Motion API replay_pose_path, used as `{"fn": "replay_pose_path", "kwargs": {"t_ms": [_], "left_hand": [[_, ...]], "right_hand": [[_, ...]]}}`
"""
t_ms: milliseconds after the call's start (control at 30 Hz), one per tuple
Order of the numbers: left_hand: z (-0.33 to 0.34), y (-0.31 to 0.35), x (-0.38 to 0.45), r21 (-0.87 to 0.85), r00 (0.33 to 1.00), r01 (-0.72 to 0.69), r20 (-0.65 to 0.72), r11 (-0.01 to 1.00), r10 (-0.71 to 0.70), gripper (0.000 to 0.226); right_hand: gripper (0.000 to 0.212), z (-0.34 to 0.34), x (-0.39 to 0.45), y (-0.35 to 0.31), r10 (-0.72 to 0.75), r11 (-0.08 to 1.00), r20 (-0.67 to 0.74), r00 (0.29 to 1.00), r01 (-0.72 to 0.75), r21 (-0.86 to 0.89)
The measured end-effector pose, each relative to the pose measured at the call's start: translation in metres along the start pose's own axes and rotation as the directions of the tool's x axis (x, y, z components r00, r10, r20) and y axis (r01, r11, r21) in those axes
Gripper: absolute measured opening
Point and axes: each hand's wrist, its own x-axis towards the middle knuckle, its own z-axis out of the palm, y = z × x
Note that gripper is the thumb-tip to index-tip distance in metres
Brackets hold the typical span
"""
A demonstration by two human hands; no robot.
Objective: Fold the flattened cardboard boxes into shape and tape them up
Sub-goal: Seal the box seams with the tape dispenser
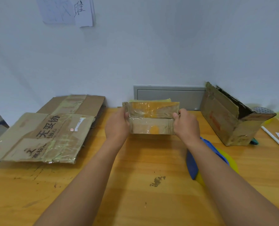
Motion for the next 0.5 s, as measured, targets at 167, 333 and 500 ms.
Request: {"fn": "replay_pose_path", "kwargs": {"t_ms": [167,333,500], "left_hand": [[0.001,-0.004,-0.002,-0.237,0.99,0.143,0.03,0.961,-0.14,0.05],[0.0,-0.017,0.005,-0.509,0.942,0.332,0.141,0.794,-0.303,0.048],[0.008,-0.029,0.004,-0.472,0.915,0.402,0.179,0.785,-0.361,0.027]], "right_hand": [[0.015,-0.002,-0.008,-0.005,-0.168,0.983,-0.063,0.984,0.172,0.067],[0.01,0.001,-0.015,-0.005,-0.219,0.934,0.078,0.973,0.186,0.306],[0.035,0.004,-0.024,-0.004,0.001,0.77,0.326,0.945,-0.209,0.603]]}}
